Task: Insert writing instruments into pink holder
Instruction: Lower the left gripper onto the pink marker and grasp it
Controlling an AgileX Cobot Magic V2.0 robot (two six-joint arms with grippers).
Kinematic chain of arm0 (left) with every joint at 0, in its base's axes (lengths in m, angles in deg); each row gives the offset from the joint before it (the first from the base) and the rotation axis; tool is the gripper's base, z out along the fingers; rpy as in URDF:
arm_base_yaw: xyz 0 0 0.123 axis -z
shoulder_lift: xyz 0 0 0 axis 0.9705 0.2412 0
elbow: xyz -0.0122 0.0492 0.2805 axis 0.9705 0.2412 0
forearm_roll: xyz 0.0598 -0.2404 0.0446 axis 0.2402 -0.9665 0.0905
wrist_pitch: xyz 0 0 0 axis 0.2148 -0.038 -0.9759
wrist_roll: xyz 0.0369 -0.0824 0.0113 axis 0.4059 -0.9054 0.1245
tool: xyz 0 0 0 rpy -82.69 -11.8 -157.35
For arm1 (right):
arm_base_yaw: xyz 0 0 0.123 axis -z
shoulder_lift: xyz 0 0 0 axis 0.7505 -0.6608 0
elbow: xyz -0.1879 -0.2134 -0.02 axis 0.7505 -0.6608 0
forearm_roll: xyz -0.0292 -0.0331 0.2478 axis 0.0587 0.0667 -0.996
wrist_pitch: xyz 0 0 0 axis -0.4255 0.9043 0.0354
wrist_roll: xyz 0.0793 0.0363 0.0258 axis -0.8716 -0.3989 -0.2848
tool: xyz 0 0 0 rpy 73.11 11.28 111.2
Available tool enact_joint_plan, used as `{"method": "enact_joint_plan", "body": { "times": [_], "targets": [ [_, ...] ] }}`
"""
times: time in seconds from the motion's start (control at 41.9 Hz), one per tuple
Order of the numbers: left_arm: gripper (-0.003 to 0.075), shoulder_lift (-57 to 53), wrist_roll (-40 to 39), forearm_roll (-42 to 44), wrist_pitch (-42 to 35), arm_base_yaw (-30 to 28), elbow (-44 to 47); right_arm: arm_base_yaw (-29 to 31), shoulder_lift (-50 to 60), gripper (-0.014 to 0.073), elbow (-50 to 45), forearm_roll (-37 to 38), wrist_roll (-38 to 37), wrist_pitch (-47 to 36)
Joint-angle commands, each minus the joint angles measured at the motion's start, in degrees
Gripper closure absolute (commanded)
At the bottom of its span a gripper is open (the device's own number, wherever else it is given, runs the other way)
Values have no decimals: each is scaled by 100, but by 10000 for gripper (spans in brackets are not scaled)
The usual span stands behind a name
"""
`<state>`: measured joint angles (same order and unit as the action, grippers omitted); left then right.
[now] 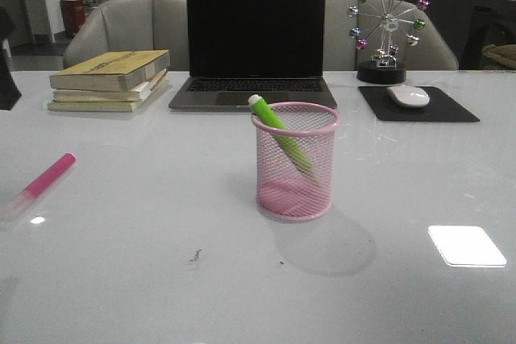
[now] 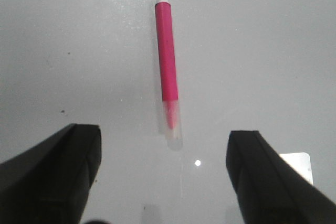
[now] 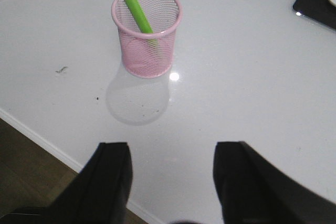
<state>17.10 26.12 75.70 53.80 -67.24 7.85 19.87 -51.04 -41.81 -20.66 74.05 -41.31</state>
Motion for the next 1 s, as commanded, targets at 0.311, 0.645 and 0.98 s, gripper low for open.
{"method": "enact_joint_plan", "body": {
  "times": [0.311,0.645,0.98],
  "targets": [
    [171,1614,-51,-11,-131,-22,-1599,4,25,127,158,47,5,-346],
    [171,2375,-51,-11,-163,-22,-2136,4,25,127,158,47,5,-346],
    [171,2706,-51,-5,-256,-22,-2210,4,25,127,158,47,5,-346]
  ]
}}
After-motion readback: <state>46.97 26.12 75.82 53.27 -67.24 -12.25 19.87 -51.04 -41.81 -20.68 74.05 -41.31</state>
